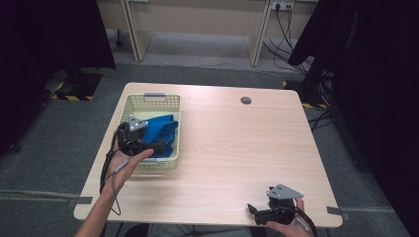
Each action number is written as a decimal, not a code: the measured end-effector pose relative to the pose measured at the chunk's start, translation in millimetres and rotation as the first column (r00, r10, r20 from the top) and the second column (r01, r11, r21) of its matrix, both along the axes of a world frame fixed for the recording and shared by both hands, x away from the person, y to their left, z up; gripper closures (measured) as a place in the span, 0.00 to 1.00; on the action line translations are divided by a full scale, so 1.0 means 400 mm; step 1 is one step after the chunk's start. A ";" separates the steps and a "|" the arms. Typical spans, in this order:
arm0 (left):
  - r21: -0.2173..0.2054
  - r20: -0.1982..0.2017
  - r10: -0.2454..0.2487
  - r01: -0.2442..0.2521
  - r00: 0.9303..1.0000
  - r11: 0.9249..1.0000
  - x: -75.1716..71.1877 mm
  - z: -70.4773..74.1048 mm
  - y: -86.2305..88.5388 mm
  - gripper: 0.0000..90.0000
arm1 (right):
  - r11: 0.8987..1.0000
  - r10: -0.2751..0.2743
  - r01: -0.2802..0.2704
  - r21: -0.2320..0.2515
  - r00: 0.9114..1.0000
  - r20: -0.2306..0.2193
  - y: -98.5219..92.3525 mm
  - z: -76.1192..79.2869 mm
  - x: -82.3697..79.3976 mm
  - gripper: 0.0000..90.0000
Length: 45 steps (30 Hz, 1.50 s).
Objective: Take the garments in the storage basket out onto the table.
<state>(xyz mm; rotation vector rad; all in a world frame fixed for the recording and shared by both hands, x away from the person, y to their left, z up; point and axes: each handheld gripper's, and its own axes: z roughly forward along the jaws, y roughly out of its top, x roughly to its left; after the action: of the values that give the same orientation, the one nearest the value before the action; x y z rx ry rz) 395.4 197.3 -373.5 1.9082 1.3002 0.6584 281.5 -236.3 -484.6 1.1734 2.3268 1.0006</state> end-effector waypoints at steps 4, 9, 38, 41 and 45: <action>0.001 -0.011 0.010 -0.010 1.000 1.000 0.031 -0.003 -0.003 0.04 | 1.000 0.000 0.000 0.000 1.000 -0.001 0.000 0.000 0.000 0.01; -0.008 -0.023 0.028 -0.028 0.999 1.000 0.066 -0.009 -0.007 0.04 | 1.000 0.000 0.000 0.000 1.000 -0.001 0.000 0.000 0.000 0.01; 0.076 -0.136 0.073 -0.063 0.988 0.995 0.232 -0.107 -0.024 0.05 | 1.000 0.006 -0.006 -0.001 1.000 -0.002 -0.001 0.000 0.001 0.01; 0.084 -0.158 0.088 -0.075 0.984 0.994 0.250 -0.134 -0.022 0.05 | 1.000 0.006 -0.006 0.000 1.000 -0.001 -0.001 0.000 0.002 0.01; 0.101 -0.191 0.097 -0.079 0.977 0.992 0.265 -0.159 -0.025 0.04 | 1.000 0.006 -0.006 0.000 1.000 -0.001 -0.001 0.000 0.002 0.01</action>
<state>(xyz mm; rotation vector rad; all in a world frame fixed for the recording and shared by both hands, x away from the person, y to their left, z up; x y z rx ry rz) 501.5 187.2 -437.2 2.0420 1.5074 0.5965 282.2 -236.7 -484.5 1.1675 2.3327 1.0021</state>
